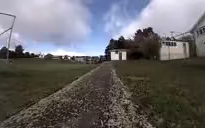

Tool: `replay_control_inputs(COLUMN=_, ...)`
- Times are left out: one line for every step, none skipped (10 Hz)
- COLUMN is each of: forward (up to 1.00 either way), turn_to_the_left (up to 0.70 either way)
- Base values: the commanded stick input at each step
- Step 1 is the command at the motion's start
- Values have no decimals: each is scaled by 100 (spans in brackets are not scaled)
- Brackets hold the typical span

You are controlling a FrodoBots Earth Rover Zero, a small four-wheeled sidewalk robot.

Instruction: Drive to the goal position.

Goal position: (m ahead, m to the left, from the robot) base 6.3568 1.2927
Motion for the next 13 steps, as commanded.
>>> replay_control_inputs(forward=100, turn_to_the_left=0)
replay_control_inputs(forward=100, turn_to_the_left=0)
replay_control_inputs(forward=100, turn_to_the_left=0)
replay_control_inputs(forward=100, turn_to_the_left=0)
replay_control_inputs(forward=100, turn_to_the_left=0)
replay_control_inputs(forward=100, turn_to_the_left=0)
replay_control_inputs(forward=100, turn_to_the_left=0)
replay_control_inputs(forward=100, turn_to_the_left=0)
replay_control_inputs(forward=100, turn_to_the_left=-28)
replay_control_inputs(forward=100, turn_to_the_left=-39)
replay_control_inputs(forward=100, turn_to_the_left=-40)
replay_control_inputs(forward=100, turn_to_the_left=-17)
replay_control_inputs(forward=100, turn_to_the_left=0)
